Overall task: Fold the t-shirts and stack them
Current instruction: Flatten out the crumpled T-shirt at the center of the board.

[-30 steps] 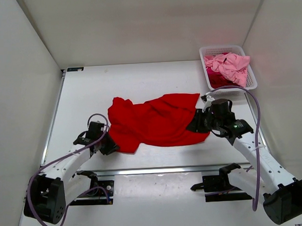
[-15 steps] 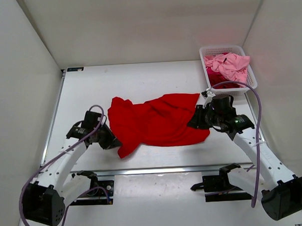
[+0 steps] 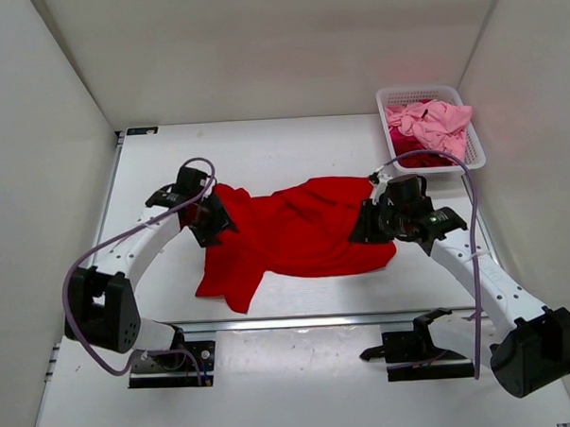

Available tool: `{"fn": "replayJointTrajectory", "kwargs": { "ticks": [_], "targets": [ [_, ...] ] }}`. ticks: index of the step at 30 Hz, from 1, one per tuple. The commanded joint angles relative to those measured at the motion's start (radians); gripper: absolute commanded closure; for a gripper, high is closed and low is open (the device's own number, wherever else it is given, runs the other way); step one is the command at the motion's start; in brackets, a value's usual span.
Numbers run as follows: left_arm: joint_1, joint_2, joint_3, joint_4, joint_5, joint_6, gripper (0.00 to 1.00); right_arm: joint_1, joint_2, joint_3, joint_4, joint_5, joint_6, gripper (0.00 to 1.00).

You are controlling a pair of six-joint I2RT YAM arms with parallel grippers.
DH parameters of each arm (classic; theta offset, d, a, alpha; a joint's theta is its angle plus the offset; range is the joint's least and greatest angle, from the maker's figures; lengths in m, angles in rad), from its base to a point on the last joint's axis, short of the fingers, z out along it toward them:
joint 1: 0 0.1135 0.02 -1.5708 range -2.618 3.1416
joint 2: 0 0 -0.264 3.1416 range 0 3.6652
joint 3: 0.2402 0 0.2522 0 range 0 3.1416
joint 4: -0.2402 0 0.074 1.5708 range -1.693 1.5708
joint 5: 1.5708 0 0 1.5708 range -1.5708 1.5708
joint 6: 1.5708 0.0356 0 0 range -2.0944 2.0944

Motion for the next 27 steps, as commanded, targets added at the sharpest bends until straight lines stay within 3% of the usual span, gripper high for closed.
{"fn": "replayJointTrajectory", "kwargs": {
  "ticks": [1, 4, 7, 13, 19, 23, 26, 27],
  "targets": [
    [0.038, -0.071, -0.045, -0.072, -0.139, 0.085, 0.37, -0.012, -0.019, 0.034, 0.017, -0.006, -0.004, 0.81],
    [0.102, -0.194, -0.128, -0.120, -0.154, 0.148, 0.35, -0.034, -0.023, 0.017, 0.020, -0.015, -0.012, 0.81],
    [0.058, -0.219, -0.237, -0.160, -0.241, 0.159, 0.32, -0.031, -0.010, 0.017, 0.026, -0.024, -0.012, 0.81],
    [0.118, -0.253, -0.383, 0.098, -0.160, 0.133, 0.29, 0.006, 0.010, 0.017, 0.043, -0.043, -0.009, 0.80],
    [0.086, -0.153, -0.328, 0.224, -0.173, 0.179, 0.30, 0.023, 0.013, -0.006, 0.055, -0.050, 0.002, 0.81],
    [0.066, -0.068, -0.353, 0.233, -0.161, 0.214, 0.50, 0.026, 0.003, 0.000, 0.044, -0.047, 0.007, 0.81],
    [0.061, -0.093, -0.400, 0.238, -0.160, 0.203, 0.68, -0.003, -0.002, 0.009, 0.041, -0.049, -0.009, 0.80],
    [0.075, -0.107, -0.405, 0.227, -0.132, 0.194, 0.78, -0.009, -0.006, 0.006, 0.038, -0.050, -0.006, 0.81]
  ]
}}
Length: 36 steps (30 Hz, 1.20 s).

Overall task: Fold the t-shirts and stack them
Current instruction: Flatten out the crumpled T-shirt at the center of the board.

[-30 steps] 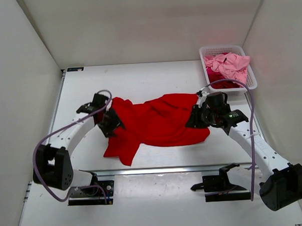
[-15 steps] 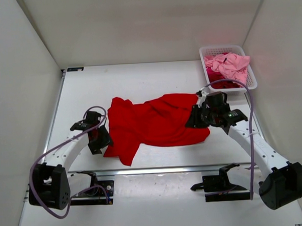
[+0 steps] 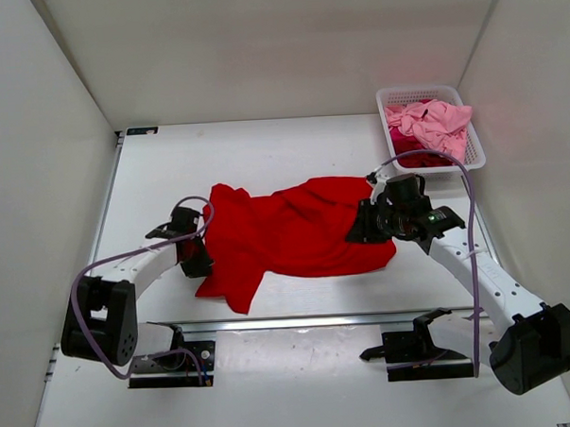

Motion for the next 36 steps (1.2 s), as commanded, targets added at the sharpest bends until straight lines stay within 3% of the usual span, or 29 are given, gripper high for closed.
{"fn": "replayJointTrajectory", "kwargs": {
  "ticks": [1, 3, 7, 9, 12, 16, 22, 25, 26, 29, 33, 36],
  "targets": [
    [0.012, -0.047, -0.018, -0.022, 0.062, 0.003, 0.88, -0.015, -0.023, 0.018, 0.022, -0.011, -0.008, 0.81],
    [-0.003, -0.089, 0.060, -0.127, 0.081, -0.037, 0.99, -0.006, -0.021, 0.029, 0.005, 0.008, -0.022, 0.81],
    [-0.066, -0.121, 0.288, -0.392, 0.153, -0.109, 1.00, -0.009, -0.021, 0.046, -0.004, -0.009, -0.027, 0.81],
    [-0.056, -0.106, 0.332, -0.442, 0.183, -0.118, 1.00, -0.015, -0.015, 0.042, 0.010, -0.020, -0.030, 0.81],
    [-0.007, -0.060, 0.281, -0.382, 0.251, -0.111, 1.00, -0.007, 0.022, 0.046, 0.015, -0.018, -0.040, 0.81],
    [0.010, 0.075, 0.272, -0.250, 0.213, -0.120, 0.98, -0.010, 0.069, 0.060, 0.030, -0.002, -0.053, 0.81],
    [-0.030, 0.331, 0.505, -0.199, 0.121, -0.118, 0.95, -0.016, 0.120, 0.115, 0.018, 0.035, -0.065, 0.81],
    [-0.054, 0.385, 0.603, -0.199, 0.108, -0.126, 0.94, -0.004, 0.115, 0.123, 0.010, 0.057, -0.057, 0.81],
    [-0.066, 0.403, 0.629, -0.205, 0.102, -0.125, 0.97, -0.006, 0.115, 0.121, 0.007, 0.054, -0.051, 0.81],
    [-0.068, 0.323, 0.587, -0.265, 0.095, -0.099, 1.00, 0.004, 0.100, 0.117, 0.004, 0.051, -0.050, 0.81],
    [0.013, 0.022, 0.319, -0.334, 0.113, -0.089, 1.00, 0.010, 0.085, 0.097, 0.005, 0.034, -0.065, 0.81],
    [0.026, -0.165, 0.237, -0.461, 0.098, -0.112, 1.00, 0.028, 0.066, 0.077, 0.007, 0.028, -0.073, 0.81]
  ]
}}
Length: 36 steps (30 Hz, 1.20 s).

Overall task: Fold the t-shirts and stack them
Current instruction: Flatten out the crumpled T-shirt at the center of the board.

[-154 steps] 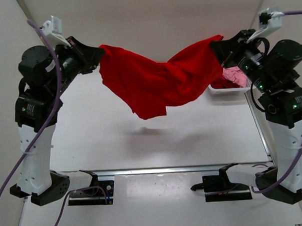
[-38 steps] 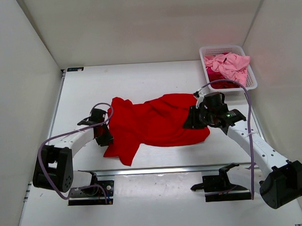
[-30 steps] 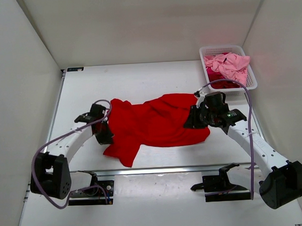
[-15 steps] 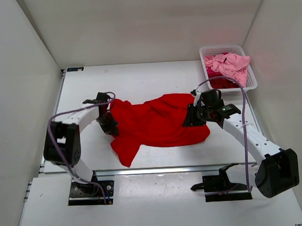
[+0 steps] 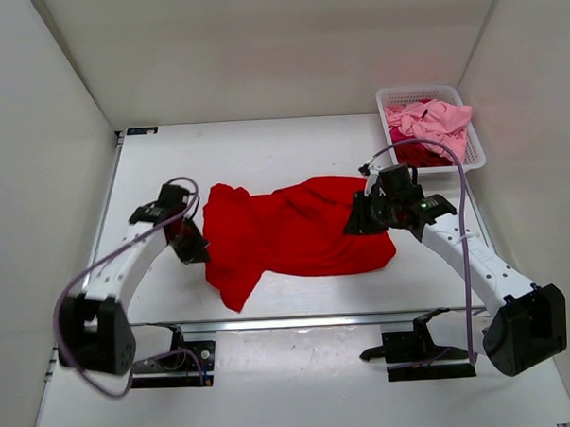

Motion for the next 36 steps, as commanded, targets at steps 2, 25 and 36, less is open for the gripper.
{"fn": "replayJointTrajectory", "kwargs": {
  "ticks": [2, 25, 36],
  "targets": [
    [-0.006, -0.203, -0.024, -0.213, 0.003, -0.046, 1.00, 0.027, -0.048, -0.017, 0.015, -0.016, -0.016, 0.81],
    [-0.046, 0.499, 0.256, 0.200, -0.018, -0.049, 0.96, -0.102, 0.128, -0.162, 0.189, 0.021, 0.004, 0.77],
    [0.032, 0.259, 0.167, 0.187, -0.076, 0.042, 0.50, -0.093, 0.073, -0.119, 0.132, 0.016, 0.016, 0.75]
  ]
}}
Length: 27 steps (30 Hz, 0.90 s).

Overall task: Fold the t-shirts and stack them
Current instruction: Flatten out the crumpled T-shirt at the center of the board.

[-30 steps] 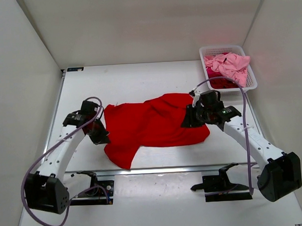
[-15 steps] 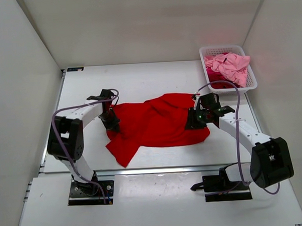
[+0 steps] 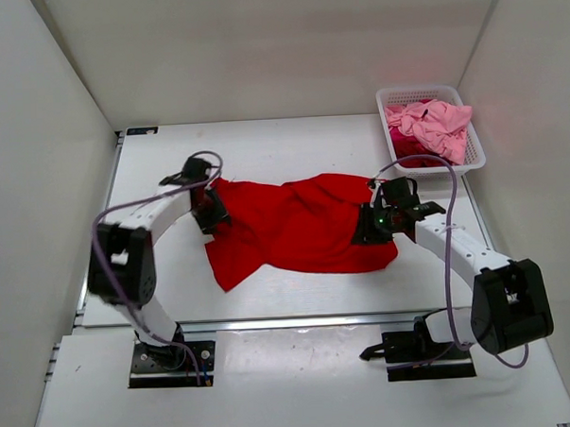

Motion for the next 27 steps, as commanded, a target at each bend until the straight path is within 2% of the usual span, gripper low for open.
{"fn": "replayJointTrajectory", "kwargs": {
  "ticks": [1, 2, 3, 5, 6, 7, 10, 13, 21, 23, 27],
  "targets": [
    [0.130, -0.268, -0.184, 0.009, -0.042, 0.055, 0.49, 0.006, -0.063, 0.040, -0.002, -0.011, 0.010, 0.75],
    [0.144, -0.297, -0.212, 0.011, -0.056, 0.060, 0.52, 0.013, -0.070, 0.034, -0.003, -0.015, 0.015, 0.74],
    [0.158, -0.342, -0.250, 0.015, -0.056, 0.054, 0.62, 0.017, -0.077, 0.042, -0.020, -0.018, 0.012, 0.75],
    [0.176, -0.357, -0.298, 0.055, -0.064, 0.054, 0.71, 0.027, -0.088, 0.042, -0.025, -0.014, 0.021, 0.74],
    [0.187, -0.362, -0.337, 0.095, -0.018, 0.040, 0.75, 0.033, -0.090, 0.042, -0.025, -0.017, 0.013, 0.75],
    [0.198, -0.353, -0.376, 0.121, -0.009, 0.034, 0.76, 0.038, -0.093, 0.040, -0.025, -0.017, 0.015, 0.74],
    [0.235, -0.345, -0.437, 0.239, 0.033, -0.008, 0.65, 0.050, -0.111, 0.034, -0.049, -0.018, 0.010, 0.75],
    [0.235, -0.312, -0.421, 0.301, 0.048, -0.020, 0.56, 0.070, -0.142, 0.024, -0.061, -0.015, 0.016, 0.75],
    [0.204, -0.212, -0.448, 0.394, 0.042, -0.061, 0.59, 0.098, -0.204, -0.001, -0.088, 0.005, 0.039, 0.75],
    [0.201, -0.198, -0.444, 0.381, 0.010, -0.055, 0.62, 0.078, -0.215, -0.001, -0.100, 0.015, 0.035, 0.75],
    [0.186, -0.186, -0.442, 0.364, -0.047, -0.031, 0.62, 0.055, -0.234, 0.001, -0.112, 0.005, 0.039, 0.74]
  ]
}}
